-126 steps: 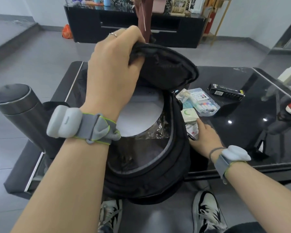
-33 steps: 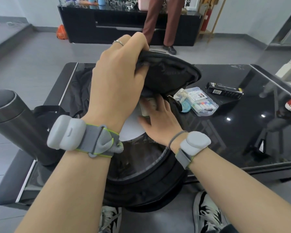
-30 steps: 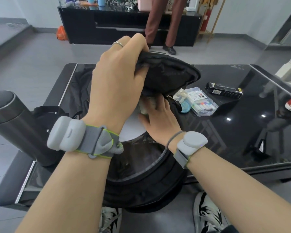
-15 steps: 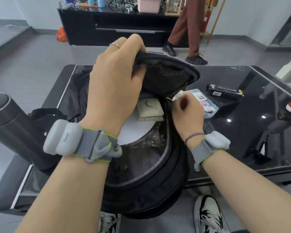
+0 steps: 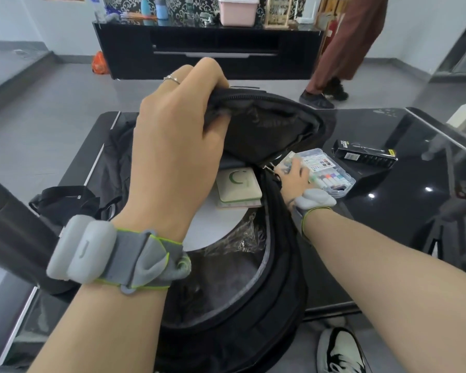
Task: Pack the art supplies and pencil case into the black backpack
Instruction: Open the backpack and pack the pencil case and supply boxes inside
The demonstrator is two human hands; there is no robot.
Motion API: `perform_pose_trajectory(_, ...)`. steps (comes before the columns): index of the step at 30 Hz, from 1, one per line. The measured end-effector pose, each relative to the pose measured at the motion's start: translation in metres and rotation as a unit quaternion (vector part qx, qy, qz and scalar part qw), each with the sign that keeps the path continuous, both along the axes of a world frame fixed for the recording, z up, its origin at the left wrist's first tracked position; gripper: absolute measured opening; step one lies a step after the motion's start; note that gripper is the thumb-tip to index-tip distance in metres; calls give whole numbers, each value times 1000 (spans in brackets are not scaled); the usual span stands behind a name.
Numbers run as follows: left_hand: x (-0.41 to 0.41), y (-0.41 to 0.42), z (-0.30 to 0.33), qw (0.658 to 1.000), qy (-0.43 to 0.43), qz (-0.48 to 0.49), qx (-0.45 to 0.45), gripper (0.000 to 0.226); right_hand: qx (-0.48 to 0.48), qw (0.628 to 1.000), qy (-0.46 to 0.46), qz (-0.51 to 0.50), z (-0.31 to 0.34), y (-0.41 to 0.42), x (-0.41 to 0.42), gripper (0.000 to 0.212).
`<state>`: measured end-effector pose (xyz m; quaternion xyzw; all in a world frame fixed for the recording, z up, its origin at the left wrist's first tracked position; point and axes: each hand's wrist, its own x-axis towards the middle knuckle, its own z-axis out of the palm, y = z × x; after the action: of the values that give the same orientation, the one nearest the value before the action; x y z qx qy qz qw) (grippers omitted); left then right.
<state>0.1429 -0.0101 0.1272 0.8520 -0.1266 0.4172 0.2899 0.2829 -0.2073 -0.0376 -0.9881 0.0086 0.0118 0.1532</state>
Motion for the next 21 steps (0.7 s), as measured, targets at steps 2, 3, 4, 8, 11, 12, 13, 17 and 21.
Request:
perform_pose_trajectory(2, -1, 1, 0, 1000, 2, 3, 0, 12, -23, 999, 23, 26, -8, -2, 11, 49)
perform_pose_trajectory(3, -1, 1, 0, 1000, 3, 4, 1, 13, -25, 999, 23, 21, -12, -3, 13, 47)
perform_pose_trajectory(4, -1, 1, 1, 1000, 4, 4, 1, 13, -29, 999, 12, 9, -14, -3, 11, 47)
perform_pose_trajectory(8, -3, 0, 1, 1000, 5, 4, 1, 15, -56, 994, -89, -14, -28, -22, 0, 27)
perform_pose_trajectory(11, -4, -1, 1, 1000, 6, 6, 2, 15, -18, 993, -112, -12, -34, -35, -4, 46)
perform_pose_trajectory(12, -4, -2, 1, 1000, 6, 7, 4, 15, 3, 995, -99, -24, -33, -35, -2, 53)
perform_pose_trajectory(13, -4, -2, 1, 1000, 7, 8, 5, 15, 16, 995, -88, -42, -33, -33, 1, 56)
perform_pose_trajectory(17, -3, -2, 0, 1000, 5, 9, 1, 14, 31, 987, -132, -90, -20, -23, 24, 40)
perform_pose_trajectory(21, 2, -1, -1, 1000, 1, 20, -2, 13, -44, 995, -89, -25, -22, -17, 58, 33)
